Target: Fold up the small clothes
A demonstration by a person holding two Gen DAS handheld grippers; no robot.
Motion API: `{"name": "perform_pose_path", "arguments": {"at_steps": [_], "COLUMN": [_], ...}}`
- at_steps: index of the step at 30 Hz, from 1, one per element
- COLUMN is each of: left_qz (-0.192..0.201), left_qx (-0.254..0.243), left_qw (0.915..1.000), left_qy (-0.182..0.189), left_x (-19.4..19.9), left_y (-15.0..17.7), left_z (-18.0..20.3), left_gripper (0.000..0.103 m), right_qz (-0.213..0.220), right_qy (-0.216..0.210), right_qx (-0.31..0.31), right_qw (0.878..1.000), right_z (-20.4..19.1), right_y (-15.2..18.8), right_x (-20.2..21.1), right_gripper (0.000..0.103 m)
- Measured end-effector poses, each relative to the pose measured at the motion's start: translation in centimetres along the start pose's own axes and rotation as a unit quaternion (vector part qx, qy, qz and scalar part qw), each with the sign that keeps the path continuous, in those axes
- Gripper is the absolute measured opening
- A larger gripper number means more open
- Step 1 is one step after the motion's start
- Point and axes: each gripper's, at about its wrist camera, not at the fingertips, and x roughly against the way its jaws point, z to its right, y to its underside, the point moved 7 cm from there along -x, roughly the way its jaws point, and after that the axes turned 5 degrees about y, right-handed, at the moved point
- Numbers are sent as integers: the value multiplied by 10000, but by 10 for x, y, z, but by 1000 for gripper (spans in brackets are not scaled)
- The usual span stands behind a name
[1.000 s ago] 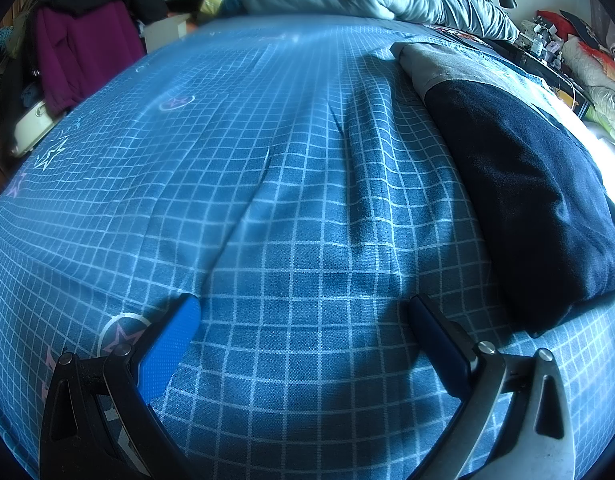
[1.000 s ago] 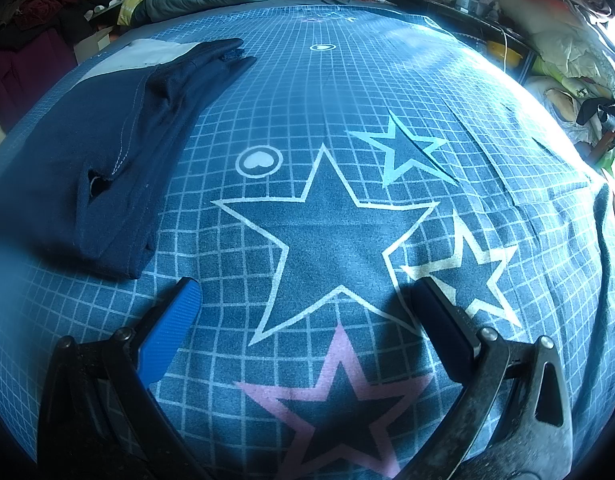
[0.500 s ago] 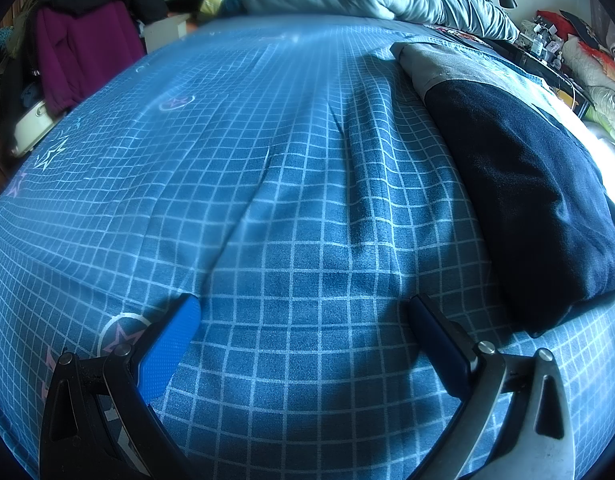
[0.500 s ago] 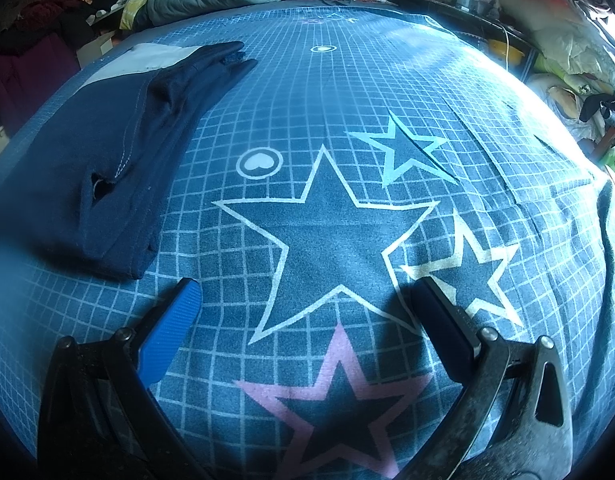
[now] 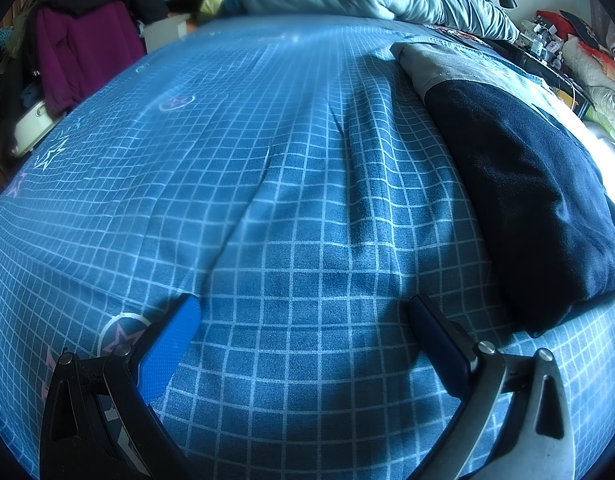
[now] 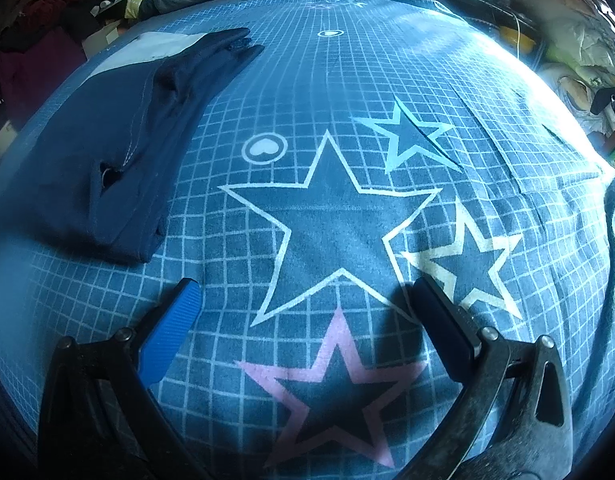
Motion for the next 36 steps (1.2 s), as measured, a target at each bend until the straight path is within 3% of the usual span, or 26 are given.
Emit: {"name": "perform_pose_path", "arguments": {"at_steps": [12,16,18,20,22,25,26,28,30,32,34,35,36], "left_qz": [-54,-346,-571,-498,-107,873,1197,1910,2761,3568,4242,4355,4164], "left_qx": [-115,269,299,330,362,130,82,-13,-175,-302,-232,-172,-244], "left_qw": [9999,9985,9957,9928,9898,9873,9830,9717,9577,9326,9049,8996,9079], "left_qy": [-48,332,664,1038,1372,1321,1391,1387,789,459,259,276,422], "left_x": [-6,-8,-2,14,46,120,148,214,298,366,413,421,420], "left_y": [-9,-16,-19,-23,-33,-63,-74,-97,-116,-121,-108,-103,-102], "left_z": [4,-5,-1,7,21,46,54,67,78,89,101,104,110], "left_gripper": [103,103,103,103,103,103,103,103,103,103,103,103,103], "right_qz": [-9,10,370,756,1150,1705,1887,2196,2588,3163,3453,3294,3032], "right_qy": [-158,-132,-17,96,130,196,198,134,94,152,354,348,180], "right_qx": [67,105,194,313,361,472,497,538,535,411,178,39,21], "right_qw": [9999,9999,9991,9966,9926,9840,9806,9740,9644,9477,9377,9435,9528], "right_z": [-3,-5,-10,-19,-31,-53,-60,-74,-87,-94,-92,-93,-96], "right_y": [21,18,13,8,2,-12,-19,-33,-46,-58,-65,-67,-71], "right_x": [18,32,58,87,119,165,181,215,256,299,322,325,319], "right_gripper": [103,102,101,102,102,103,103,103,103,103,103,103,103]}}
